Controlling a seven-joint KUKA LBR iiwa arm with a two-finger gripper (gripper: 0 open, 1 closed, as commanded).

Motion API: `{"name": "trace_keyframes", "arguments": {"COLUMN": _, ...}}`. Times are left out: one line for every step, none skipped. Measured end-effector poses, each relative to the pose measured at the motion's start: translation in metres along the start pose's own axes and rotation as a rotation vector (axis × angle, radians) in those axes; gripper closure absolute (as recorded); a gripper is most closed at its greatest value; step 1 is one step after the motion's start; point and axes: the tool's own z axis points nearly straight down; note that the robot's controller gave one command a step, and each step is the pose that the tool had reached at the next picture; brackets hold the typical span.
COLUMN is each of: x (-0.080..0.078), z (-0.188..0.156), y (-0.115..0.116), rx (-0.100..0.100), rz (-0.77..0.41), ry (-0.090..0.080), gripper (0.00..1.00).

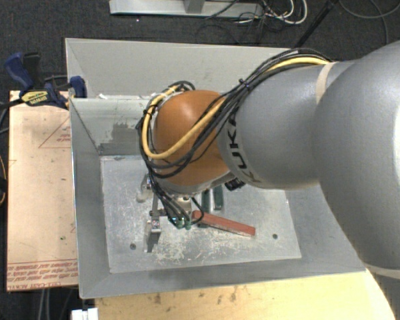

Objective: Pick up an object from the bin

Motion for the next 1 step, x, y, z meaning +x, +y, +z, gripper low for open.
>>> {"name": "trace_keyframes", "arguments": {"x": -0.0022, "z": -0.0041, "y": -0.0008, "rx": -0.001, "rz": 0.004, "ry": -0.007, "gripper": 0.00}}
